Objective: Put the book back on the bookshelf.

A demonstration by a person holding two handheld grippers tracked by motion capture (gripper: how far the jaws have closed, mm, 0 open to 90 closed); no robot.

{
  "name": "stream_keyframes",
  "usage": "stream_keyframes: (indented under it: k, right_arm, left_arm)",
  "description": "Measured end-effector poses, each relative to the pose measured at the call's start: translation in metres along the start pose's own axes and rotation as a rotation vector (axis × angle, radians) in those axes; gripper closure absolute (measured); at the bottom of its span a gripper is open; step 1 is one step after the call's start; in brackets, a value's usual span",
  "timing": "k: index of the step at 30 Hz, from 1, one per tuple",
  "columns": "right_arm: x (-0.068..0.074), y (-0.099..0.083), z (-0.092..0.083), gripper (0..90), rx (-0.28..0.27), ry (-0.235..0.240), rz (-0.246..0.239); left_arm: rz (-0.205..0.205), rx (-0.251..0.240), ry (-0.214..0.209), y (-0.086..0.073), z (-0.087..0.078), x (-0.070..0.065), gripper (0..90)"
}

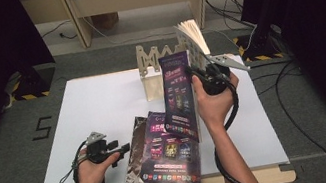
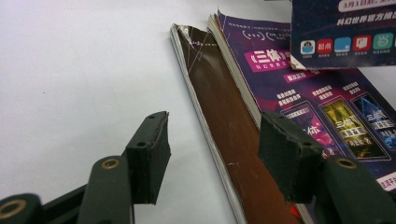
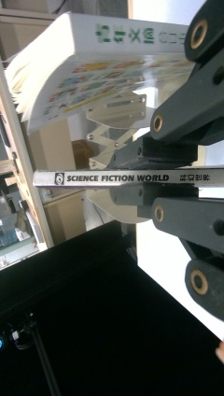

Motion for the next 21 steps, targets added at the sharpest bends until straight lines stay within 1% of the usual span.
stream_keyframes:
  k: [7,14,19,21]
  right_arm:
    - [0.003,0.006,0.004,83.3,-0.017,-0.021,-0.019]
    - [0.004,0.011,0.007,83.3,-0.035,-0.025,-0.021]
    - [0.004,0.014,0.01,83.3,-0.043,-0.038,-0.035]
    - [0.005,0.015,0.011,83.3,-0.05,-0.042,-0.031]
  left_arm:
    - [0.0,0.0,0.0,0.0,0.0,0.001,42.4]
    - [0.003,0.001,0.0,0.0,0.0,0.001,42.4]
    - [0.002,0.002,-0.001,0.0,-0.001,0.001,42.4]
    - [-0.001,0.001,0.0,0.0,-0.001,0.002,42.4]
Point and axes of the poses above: each handheld gripper's, and its own axes: z roughly forward along the jaws, y roughly out of its top, x roughly to its left, the point moved 1 cm from there along z, roughly forward along the jaws, and after that the axes turned 1 degree about z, right-handed, at the moved point
